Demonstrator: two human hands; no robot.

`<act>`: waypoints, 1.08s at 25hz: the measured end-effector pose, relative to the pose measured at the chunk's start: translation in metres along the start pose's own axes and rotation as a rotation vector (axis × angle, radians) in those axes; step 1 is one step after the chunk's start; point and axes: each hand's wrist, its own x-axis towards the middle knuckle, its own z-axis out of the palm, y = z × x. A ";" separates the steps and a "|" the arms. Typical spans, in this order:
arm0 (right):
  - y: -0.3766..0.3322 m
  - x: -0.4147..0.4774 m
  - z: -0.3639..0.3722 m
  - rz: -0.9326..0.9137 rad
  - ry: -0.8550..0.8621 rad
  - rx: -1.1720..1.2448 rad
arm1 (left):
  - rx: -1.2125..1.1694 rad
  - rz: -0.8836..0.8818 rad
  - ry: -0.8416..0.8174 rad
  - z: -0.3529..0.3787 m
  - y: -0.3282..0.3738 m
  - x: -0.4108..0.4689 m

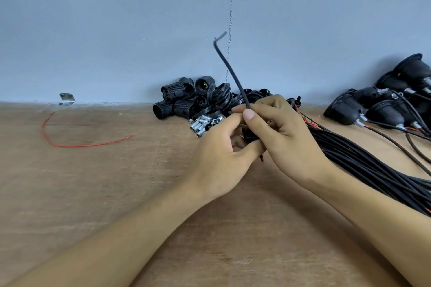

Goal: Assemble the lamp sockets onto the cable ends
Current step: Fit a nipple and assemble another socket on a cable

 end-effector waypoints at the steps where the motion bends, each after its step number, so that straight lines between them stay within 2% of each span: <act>1: 0.000 0.000 0.001 -0.028 0.022 -0.001 | -0.018 0.026 0.011 0.000 0.000 0.001; 3: 0.003 -0.001 0.003 -0.069 0.051 -0.010 | -0.043 0.045 0.022 0.000 0.000 0.002; 5: 0.006 -0.001 0.003 -0.011 0.045 0.031 | -0.059 0.039 0.037 -0.002 -0.002 0.003; 8: 0.007 0.000 0.005 0.183 -0.101 0.245 | -0.083 0.074 0.141 -0.008 -0.002 0.006; 10: 0.008 0.001 0.006 0.188 -0.155 0.284 | -0.091 0.103 0.186 -0.011 -0.001 0.008; 19: 0.014 0.008 -0.002 0.244 -0.087 0.473 | -0.146 0.026 0.249 -0.012 -0.006 0.012; 23: 0.020 0.008 -0.005 0.207 0.017 0.387 | -0.292 -0.065 0.403 -0.018 -0.003 0.021; 27: 0.032 0.009 -0.012 0.198 0.200 -0.131 | -0.474 -0.130 0.492 -0.026 0.000 0.024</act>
